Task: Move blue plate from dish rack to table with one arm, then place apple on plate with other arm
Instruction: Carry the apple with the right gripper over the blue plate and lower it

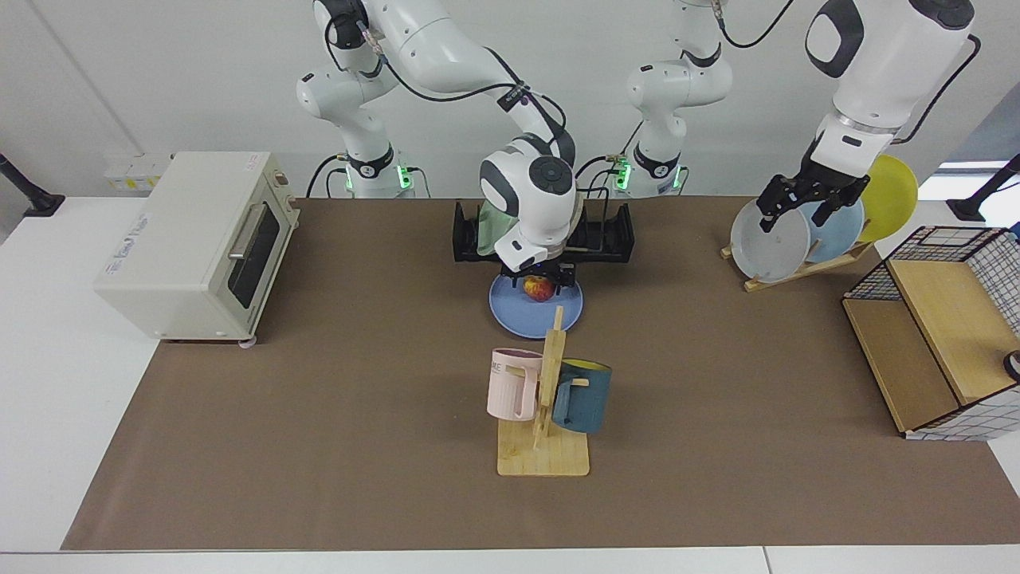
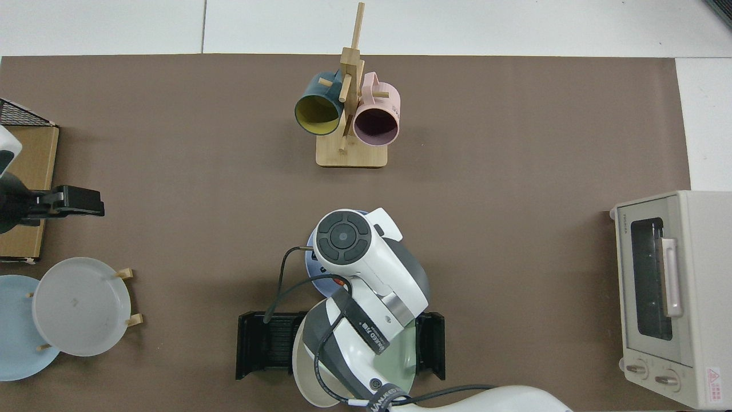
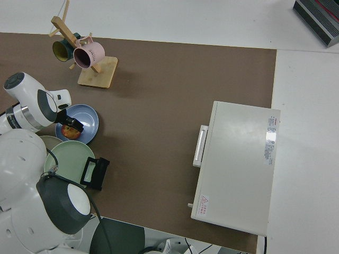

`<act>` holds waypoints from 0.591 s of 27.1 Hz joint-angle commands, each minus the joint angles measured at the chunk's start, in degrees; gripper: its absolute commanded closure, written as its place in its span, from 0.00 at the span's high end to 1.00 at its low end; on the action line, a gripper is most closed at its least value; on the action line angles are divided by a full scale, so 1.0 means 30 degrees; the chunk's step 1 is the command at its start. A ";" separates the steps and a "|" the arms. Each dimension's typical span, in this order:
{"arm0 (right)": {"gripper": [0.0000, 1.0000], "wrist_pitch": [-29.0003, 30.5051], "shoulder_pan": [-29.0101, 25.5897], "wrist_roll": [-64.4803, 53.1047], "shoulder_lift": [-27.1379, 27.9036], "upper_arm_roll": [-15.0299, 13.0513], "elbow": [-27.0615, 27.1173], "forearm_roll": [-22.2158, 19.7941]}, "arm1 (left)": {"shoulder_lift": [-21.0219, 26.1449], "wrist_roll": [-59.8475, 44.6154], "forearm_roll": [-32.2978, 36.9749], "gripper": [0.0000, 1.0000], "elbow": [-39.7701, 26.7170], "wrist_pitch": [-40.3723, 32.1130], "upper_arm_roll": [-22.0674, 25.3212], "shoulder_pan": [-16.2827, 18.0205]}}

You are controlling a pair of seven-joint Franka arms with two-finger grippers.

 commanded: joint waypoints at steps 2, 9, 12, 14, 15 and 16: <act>1.00 -0.3401 -0.0837 -0.1084 -0.1448 -0.0064 0.1463 0.0356 | -0.0247 0.0124 0.0250 0.99 -0.0381 -0.0135 0.0278 -0.0348; 1.00 -0.4225 -0.3238 -0.4274 -0.3411 -0.0005 0.2081 0.0503 | -0.0218 0.0124 0.0250 0.99 -0.0411 -0.0135 0.0278 -0.0348; 1.00 -0.4430 -0.4263 -0.6119 -0.3822 -0.0034 0.2052 0.0473 | -0.0218 0.0124 0.0250 0.99 -0.0411 -0.0135 0.0278 -0.0348; 1.00 -0.4431 -0.4996 -0.7554 -0.4057 -0.0034 0.2052 0.0415 | -0.0218 0.0124 0.0250 0.99 -0.0411 -0.0135 0.0278 -0.0348; 1.00 -0.4431 -0.5289 -0.8199 -0.4145 -0.0034 0.2081 0.0327 | -0.0218 0.0124 0.0250 0.99 -0.0411 -0.0106 0.0278 -0.0348; 1.00 -0.4460 -0.5640 -0.8872 -0.4262 -0.0034 0.2081 0.0182 | -0.0218 0.0124 0.0250 0.99 -0.0411 -0.0106 0.0278 -0.0348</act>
